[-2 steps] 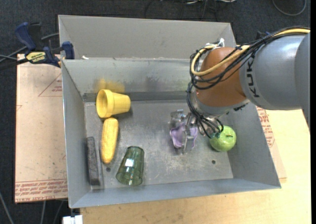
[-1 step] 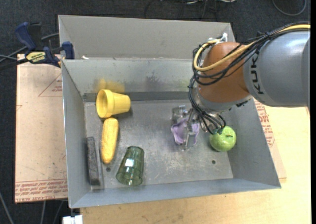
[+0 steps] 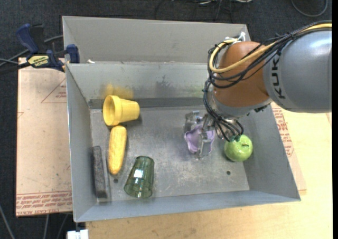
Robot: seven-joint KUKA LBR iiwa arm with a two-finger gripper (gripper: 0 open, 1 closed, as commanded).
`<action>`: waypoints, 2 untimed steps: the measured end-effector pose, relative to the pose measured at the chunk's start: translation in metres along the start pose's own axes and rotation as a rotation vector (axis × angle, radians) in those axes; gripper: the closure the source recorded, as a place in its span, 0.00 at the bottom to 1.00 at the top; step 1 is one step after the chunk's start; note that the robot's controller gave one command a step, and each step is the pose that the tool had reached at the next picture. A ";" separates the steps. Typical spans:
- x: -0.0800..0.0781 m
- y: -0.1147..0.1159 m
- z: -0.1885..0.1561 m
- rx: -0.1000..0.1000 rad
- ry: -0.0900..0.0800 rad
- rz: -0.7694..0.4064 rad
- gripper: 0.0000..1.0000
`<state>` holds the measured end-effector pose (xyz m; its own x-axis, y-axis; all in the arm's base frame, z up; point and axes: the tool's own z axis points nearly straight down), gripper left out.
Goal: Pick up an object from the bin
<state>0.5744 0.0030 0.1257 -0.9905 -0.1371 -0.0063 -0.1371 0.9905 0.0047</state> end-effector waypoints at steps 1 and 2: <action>0.001 0.000 -0.019 -0.001 0.001 0.001 1.00; -0.001 0.000 -0.033 0.001 -0.006 0.001 1.00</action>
Offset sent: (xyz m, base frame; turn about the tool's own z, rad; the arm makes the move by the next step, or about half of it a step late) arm -0.0002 -0.0002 0.0120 0.0000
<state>0.5756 0.0033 0.1588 -0.9906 -0.1365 -0.0126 -0.1366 0.9906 0.0041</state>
